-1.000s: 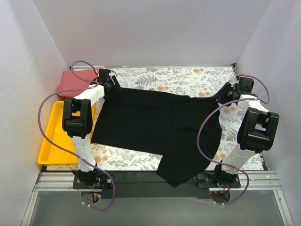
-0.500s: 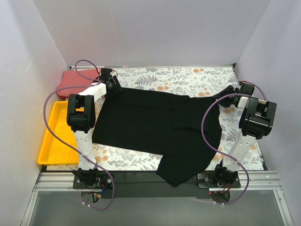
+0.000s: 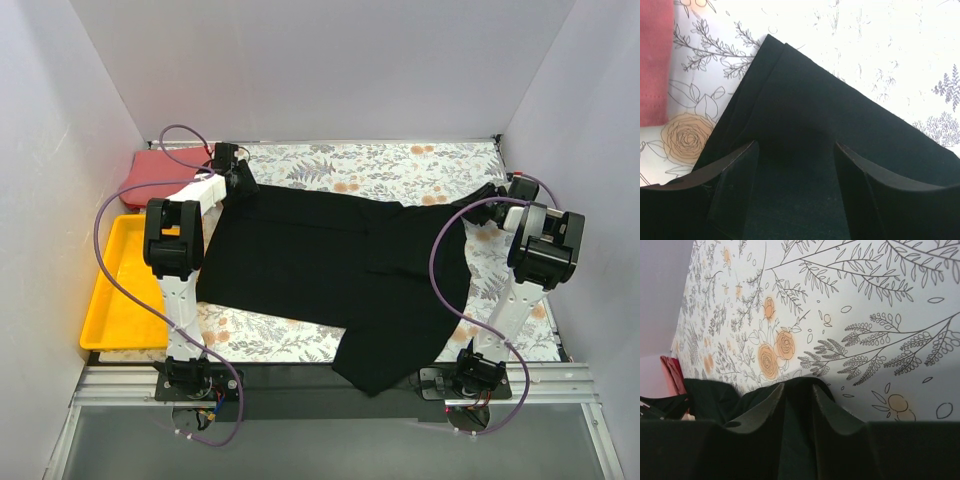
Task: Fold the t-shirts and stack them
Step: Fold the tshirt
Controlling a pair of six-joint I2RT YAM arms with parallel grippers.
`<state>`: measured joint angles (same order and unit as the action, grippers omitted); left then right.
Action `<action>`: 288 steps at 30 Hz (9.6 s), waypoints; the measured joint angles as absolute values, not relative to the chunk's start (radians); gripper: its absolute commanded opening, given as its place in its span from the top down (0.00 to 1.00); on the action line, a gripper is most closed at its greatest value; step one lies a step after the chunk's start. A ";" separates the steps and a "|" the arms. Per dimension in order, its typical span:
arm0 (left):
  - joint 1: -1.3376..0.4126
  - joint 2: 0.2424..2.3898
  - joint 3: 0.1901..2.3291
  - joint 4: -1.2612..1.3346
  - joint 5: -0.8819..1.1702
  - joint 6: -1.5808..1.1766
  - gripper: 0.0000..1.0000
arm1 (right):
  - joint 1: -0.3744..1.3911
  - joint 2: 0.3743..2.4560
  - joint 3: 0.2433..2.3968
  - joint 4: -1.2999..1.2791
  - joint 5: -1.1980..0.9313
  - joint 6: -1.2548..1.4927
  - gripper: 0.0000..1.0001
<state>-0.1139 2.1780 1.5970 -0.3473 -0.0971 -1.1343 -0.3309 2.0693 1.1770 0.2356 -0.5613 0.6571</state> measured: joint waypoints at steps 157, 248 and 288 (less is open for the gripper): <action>-0.107 2.154 1.566 -0.388 -0.162 -1.058 0.41 | -0.347 1.993 1.203 0.083 -0.529 0.577 0.52; -0.088 1.966 1.423 -0.554 -0.255 -1.180 0.39 | 0.045 1.468 0.775 -0.293 -0.118 0.334 0.50; -0.088 1.956 1.373 -0.515 -0.164 -1.294 0.52 | 0.323 1.642 1.038 -0.244 -0.028 0.047 0.65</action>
